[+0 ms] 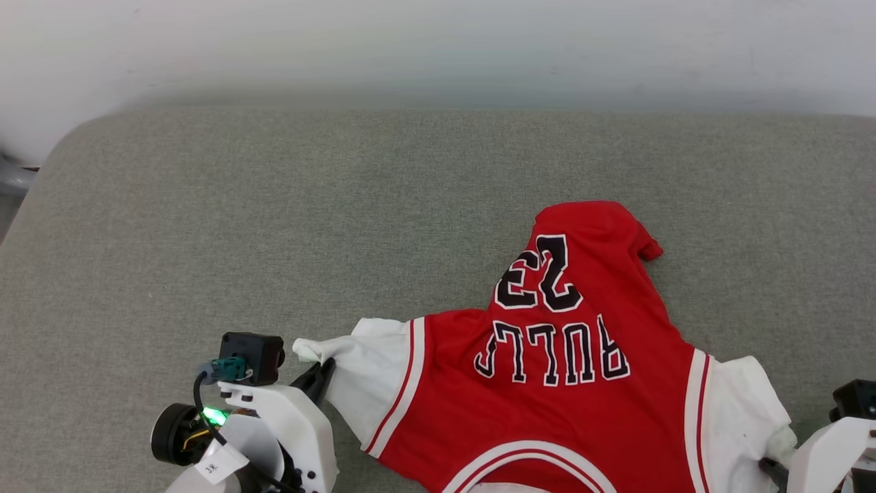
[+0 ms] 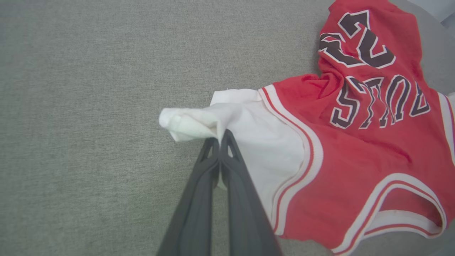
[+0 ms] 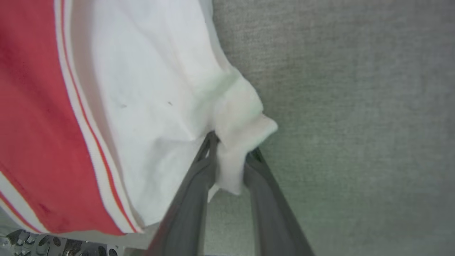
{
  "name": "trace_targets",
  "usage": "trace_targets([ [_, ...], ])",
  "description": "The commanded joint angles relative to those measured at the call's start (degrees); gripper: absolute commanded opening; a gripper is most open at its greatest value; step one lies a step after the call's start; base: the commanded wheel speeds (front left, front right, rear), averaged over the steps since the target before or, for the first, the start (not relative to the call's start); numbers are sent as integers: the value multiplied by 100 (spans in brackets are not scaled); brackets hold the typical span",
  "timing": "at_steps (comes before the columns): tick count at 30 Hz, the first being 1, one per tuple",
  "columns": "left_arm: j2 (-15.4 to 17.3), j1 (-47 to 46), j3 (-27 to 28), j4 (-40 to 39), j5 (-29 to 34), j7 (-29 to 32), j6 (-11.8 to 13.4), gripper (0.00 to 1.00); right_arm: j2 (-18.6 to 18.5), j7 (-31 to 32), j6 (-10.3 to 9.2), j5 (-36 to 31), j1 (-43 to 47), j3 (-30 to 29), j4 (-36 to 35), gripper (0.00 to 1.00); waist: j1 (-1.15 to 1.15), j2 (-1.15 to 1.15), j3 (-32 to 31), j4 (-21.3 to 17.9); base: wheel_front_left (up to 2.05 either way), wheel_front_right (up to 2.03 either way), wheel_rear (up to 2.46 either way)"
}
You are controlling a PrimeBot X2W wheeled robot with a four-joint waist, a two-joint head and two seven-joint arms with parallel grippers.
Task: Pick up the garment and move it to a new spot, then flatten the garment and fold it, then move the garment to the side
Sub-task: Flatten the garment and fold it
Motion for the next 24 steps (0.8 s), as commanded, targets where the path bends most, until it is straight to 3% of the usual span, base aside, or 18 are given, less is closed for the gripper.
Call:
trace_targets([
  [1,5,-15,5,-18,20,-36,-1,0,124,36,13,57,28,132,193,0,1,0,-16,5,0,0,0],
  [12,96,-299,319,-254,199,-597,100,0,2,-820,6,-128,-371,-253,-1100,0,1,0,-345,-87,0,0,0],
  [18,175,-1160,596,-359,294,-729,39,0,10,-1187,5,-445,-1172,-243,-1710,0,1,0,-371,-151,0,0,0],
  [24,53,-2435,786,73,285,-873,-179,0,-99,-1473,5,-728,-2436,15,-1584,0,1,0,-112,-196,0,0,0],
])
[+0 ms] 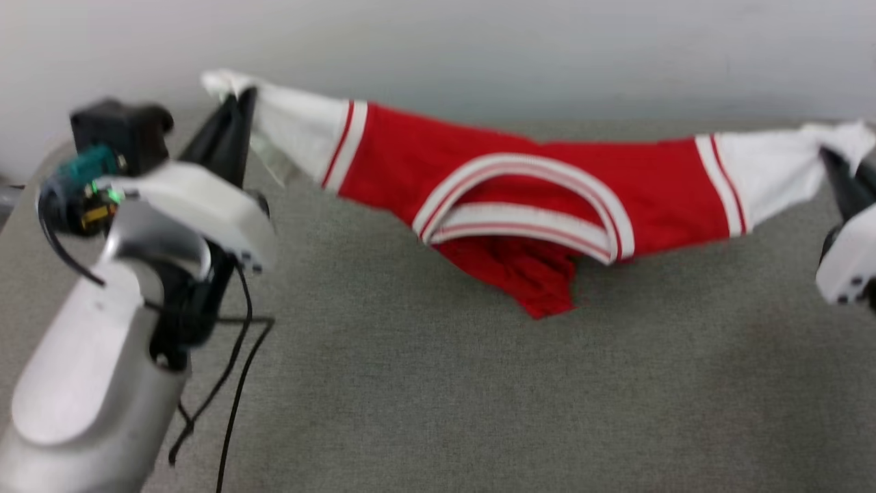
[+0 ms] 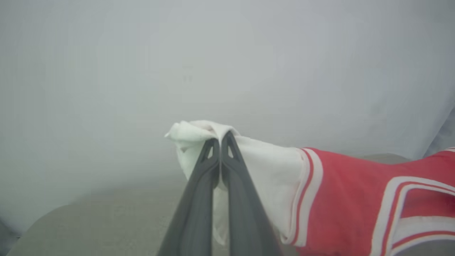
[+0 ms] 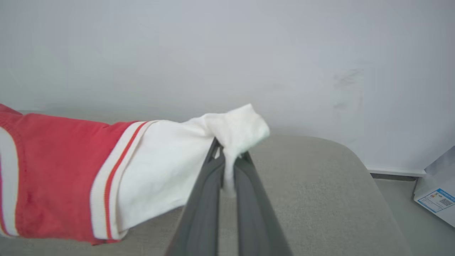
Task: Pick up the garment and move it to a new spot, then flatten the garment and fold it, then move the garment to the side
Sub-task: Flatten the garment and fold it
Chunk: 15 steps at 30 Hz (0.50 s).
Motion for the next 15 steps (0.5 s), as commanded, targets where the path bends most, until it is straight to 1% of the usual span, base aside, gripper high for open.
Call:
trace_targets([
  [1,-79,-342,45,169,-27,-64,-73,0,-82,-101,-6,-48,-358,46,122,0,0,0,144,-2,0,0,0],
  [4,-204,-1115,54,622,7,-175,-242,0,-210,-204,-6,-84,-1080,171,413,0,0,0,399,15,0,0,0],
  [10,-405,-2616,140,1667,123,-640,-509,0,-342,-473,-6,-158,-2660,351,1061,0,0,0,1012,-3,0,0,0],
  [15,-384,-3788,239,2564,274,-1026,-673,0,-360,-773,-6,-288,-3971,570,1699,0,0,0,1507,-53,0,0,0],
])
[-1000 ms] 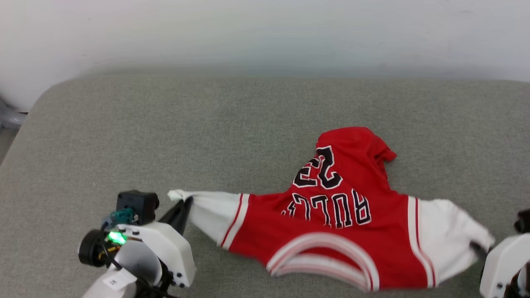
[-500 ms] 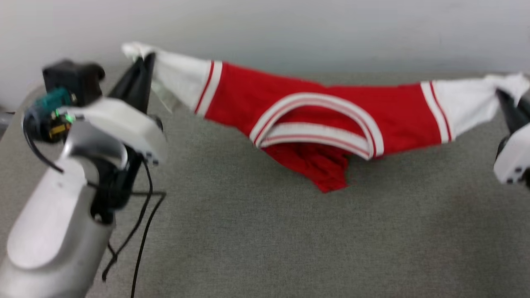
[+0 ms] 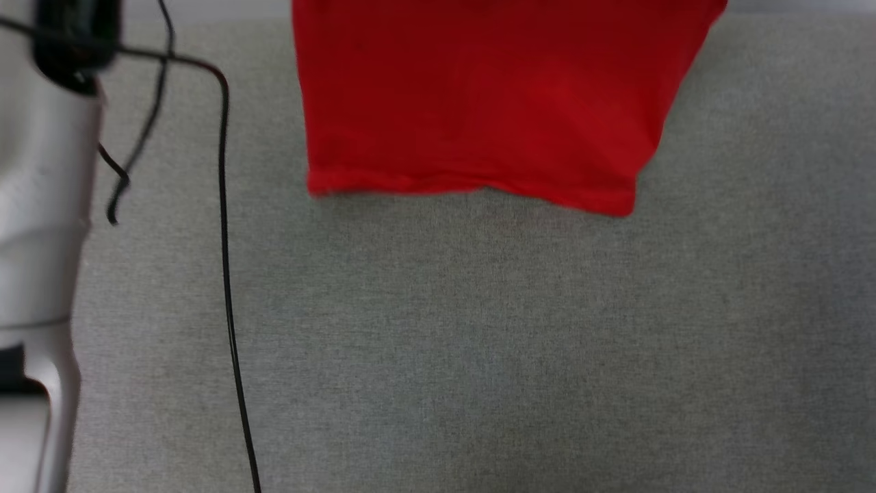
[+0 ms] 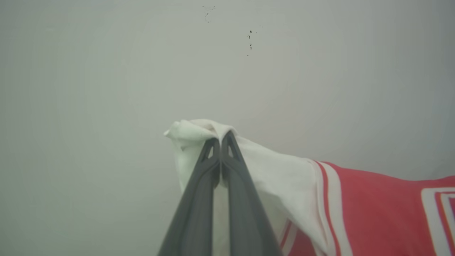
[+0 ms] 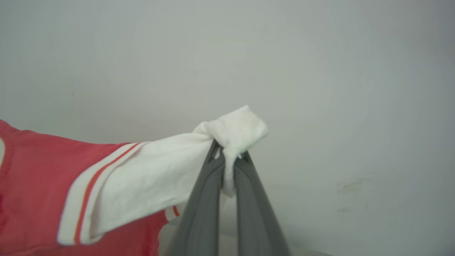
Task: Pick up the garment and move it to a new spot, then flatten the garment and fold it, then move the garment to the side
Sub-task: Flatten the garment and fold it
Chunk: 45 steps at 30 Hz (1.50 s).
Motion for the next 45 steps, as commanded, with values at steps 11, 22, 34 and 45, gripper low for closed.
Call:
trace_targets([
  [11,180,-1829,40,1361,280,-568,-284,0,129,-830,-5,-242,-2209,288,1396,0,-1,0,1088,-185,0,0,0],
  [22,111,-2084,91,2491,132,-1087,-509,0,372,-1499,-5,23,-2891,853,2958,0,-1,0,1764,-255,0,0,0],
  [34,-263,-1149,107,3786,-233,-1446,-848,0,707,-2234,-5,728,-2057,1308,4558,0,-1,0,1770,-154,0,0,0],
  [45,-405,869,506,3160,-441,-1485,-902,0,470,-2813,-5,1469,41,1382,4526,0,-1,0,739,-74,0,0,0],
])
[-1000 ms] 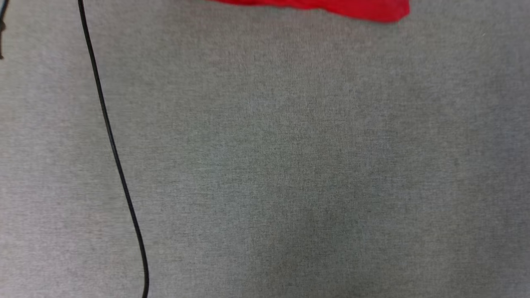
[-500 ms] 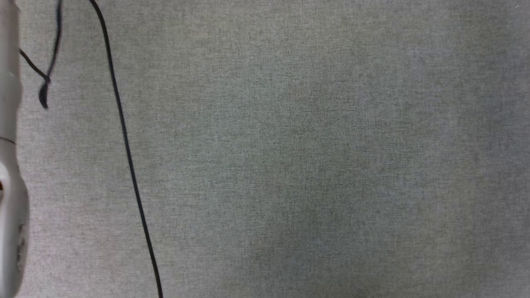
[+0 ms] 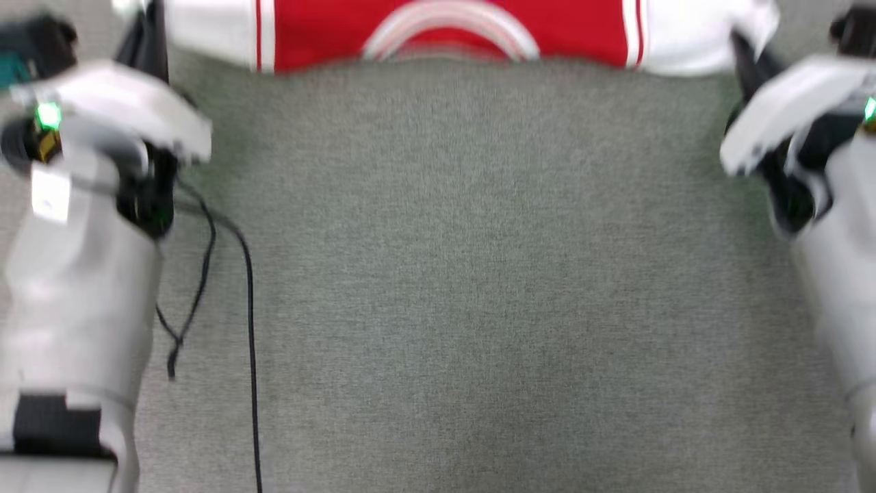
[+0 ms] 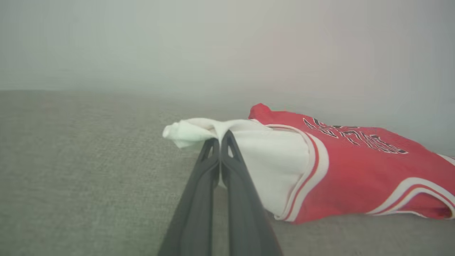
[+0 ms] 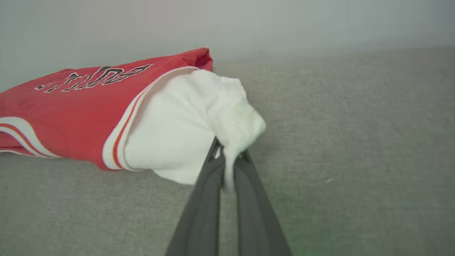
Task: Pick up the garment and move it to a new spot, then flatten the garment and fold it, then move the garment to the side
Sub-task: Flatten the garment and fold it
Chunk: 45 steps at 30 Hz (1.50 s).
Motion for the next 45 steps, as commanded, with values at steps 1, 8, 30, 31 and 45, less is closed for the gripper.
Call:
trace_targets([
  [1,65,282,106,-145,21,-40,-4,0,-71,-27,-6,65,252,32,-87,0,0,0,-369,10,0,0,0],
  [8,37,1994,551,-1191,210,-41,142,0,-353,74,-9,281,1719,43,-794,0,0,0,-1140,5,0,0,0],
  [30,128,6502,557,-4917,361,939,1376,0,679,2396,-10,-855,7039,-2413,-5661,0,0,0,-2561,174,0,0,0],
  [31,122,6669,556,-5064,351,991,1438,0,758,2507,-10,-879,7213,-2483,-5801,0,0,0,-2605,187,0,0,0],
  [45,77,7469,270,-5561,373,1329,1603,0,1003,2929,-9,-1094,8279,-2524,-5880,94,0,0,-2872,389,0,0,0],
])
